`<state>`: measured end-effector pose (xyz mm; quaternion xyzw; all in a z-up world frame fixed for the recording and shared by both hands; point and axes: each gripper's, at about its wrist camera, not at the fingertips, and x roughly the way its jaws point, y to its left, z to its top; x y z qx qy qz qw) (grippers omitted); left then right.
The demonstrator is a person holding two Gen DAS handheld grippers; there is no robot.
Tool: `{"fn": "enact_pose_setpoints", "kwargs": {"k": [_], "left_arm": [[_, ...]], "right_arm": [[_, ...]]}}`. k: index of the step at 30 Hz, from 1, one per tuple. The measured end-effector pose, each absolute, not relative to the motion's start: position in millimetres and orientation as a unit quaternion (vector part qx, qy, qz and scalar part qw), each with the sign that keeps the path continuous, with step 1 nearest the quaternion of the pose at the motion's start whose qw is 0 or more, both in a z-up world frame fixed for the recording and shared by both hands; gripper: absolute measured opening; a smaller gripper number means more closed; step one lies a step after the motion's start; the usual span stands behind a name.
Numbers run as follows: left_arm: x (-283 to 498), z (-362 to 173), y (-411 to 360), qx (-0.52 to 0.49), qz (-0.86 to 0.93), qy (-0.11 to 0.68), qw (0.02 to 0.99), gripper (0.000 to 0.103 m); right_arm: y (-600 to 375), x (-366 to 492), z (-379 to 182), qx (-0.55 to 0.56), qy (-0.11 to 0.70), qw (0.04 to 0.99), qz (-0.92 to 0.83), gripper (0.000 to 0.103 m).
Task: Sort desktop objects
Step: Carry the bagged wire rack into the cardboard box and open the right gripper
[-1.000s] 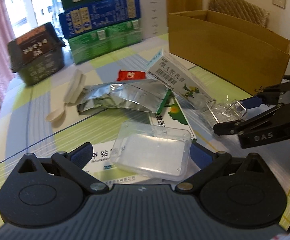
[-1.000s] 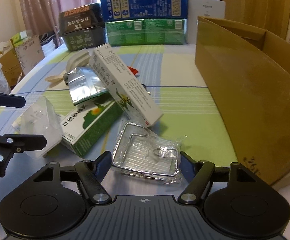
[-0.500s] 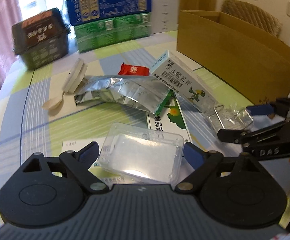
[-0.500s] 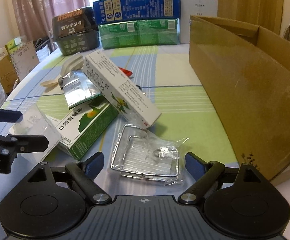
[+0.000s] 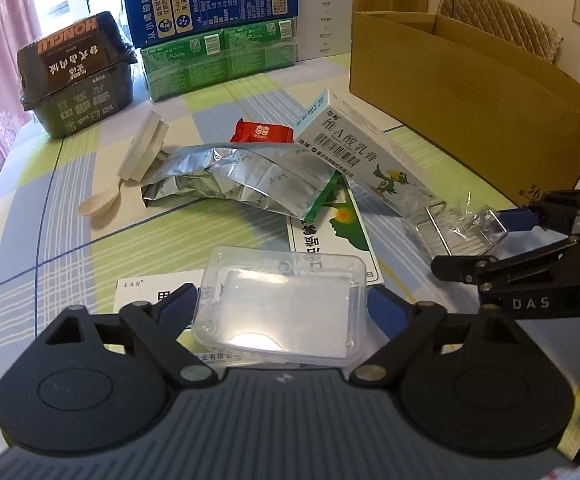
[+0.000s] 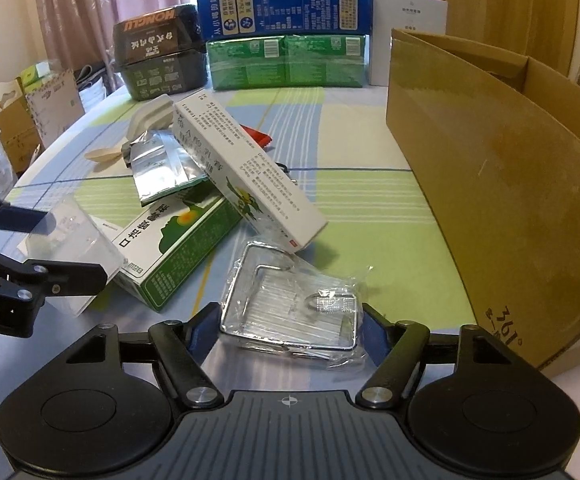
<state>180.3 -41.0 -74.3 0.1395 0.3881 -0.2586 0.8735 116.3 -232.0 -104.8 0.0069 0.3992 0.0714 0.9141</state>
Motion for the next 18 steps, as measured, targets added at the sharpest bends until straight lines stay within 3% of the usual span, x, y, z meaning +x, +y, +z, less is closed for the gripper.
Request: {"fn": "enact_pose_setpoints", "kwargs": {"k": [5, 10, 12, 14, 18], "left_arm": [[180.3, -70.7, -37.5, 0.106, -0.242, 0.402, 0.877, 0.085], [177.5, -65.1, -37.6, 0.087, -0.228, 0.395, 0.886, 0.085], [177.2, -65.7, -40.0, 0.091, -0.227, 0.394, 0.886, 0.085], [177.2, -67.8, -42.2, 0.097, -0.227, 0.396, 0.885, 0.085], [176.4, -72.4, -45.2, 0.104, -0.22, 0.4, 0.883, 0.084]], "right_arm": [[-234.4, 118.5, -105.1, 0.022, 0.398, 0.915, 0.063, 0.08], [-236.1, 122.9, -107.7, 0.04, 0.401, 0.914, 0.048, 0.08], [-234.1, 124.0, -110.0, 0.033, 0.399, 0.915, 0.045, 0.079], [-229.2, 122.7, -110.1, 0.016, 0.394, 0.918, 0.048, 0.071], [-226.2, 120.2, -108.7, 0.004, 0.391, 0.919, 0.057, 0.07]]}}
